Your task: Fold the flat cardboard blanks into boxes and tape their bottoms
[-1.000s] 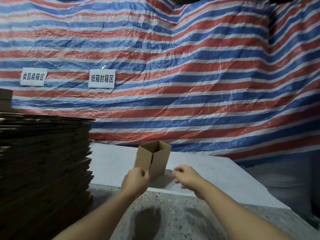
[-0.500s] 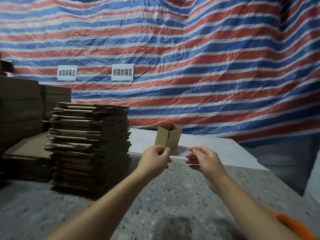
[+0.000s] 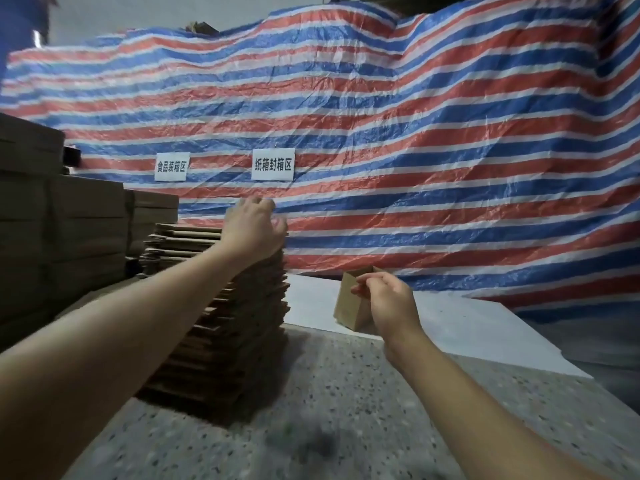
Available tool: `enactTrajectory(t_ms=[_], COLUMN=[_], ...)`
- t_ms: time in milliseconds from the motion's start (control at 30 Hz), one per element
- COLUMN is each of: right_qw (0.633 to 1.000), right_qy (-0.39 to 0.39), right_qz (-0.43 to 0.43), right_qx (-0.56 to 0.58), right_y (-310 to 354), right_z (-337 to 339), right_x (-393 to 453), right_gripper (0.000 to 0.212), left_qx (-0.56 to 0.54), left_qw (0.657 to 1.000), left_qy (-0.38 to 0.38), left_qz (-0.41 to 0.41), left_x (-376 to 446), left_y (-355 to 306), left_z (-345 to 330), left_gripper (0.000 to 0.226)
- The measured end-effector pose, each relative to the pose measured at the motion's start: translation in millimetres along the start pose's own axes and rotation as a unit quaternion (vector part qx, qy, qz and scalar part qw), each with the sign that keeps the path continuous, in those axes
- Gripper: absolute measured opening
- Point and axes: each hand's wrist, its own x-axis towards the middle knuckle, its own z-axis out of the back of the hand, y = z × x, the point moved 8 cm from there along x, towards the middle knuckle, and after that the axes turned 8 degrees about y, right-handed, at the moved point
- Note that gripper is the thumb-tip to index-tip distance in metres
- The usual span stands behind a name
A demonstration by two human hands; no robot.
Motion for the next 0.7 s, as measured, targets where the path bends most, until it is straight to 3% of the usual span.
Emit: enactTrajectory(t_ms=[133, 267, 500, 600, 700], right_qw=[0.999, 0.999, 0.998, 0.998, 0.997], right_qy=[0.003, 0.021, 0.031, 0.043, 0.047], right_qz=[0.008, 0.018, 0.030, 0.024, 0.018], right_qx=[-0.041, -0.041, -0.039, -0.048, -0.053], right_y=[6, 5, -14, -21, -24], right_z=[-10, -27, -61, -70, -74], right_x=[32, 63, 88, 88, 86], right_gripper=[0.027, 0.028, 0.027, 0.028, 0.029], left_qx=[0.095, 0.136, 0.158, 0.188, 0.201], left_qw=[0.983, 0.959, 0.941, 0.940, 0.942], left_qy=[0.122, 0.214, 0.262, 0.249, 0.240], left_qz=[0.098, 0.128, 0.144, 0.136, 0.124], left_x=[55, 72, 73, 69, 66], left_y=[59, 79, 92, 88, 78], left_z=[-23, -57, -87, -89, -83], left_gripper=[0.078, 0.087, 0.065, 0.058, 0.038])
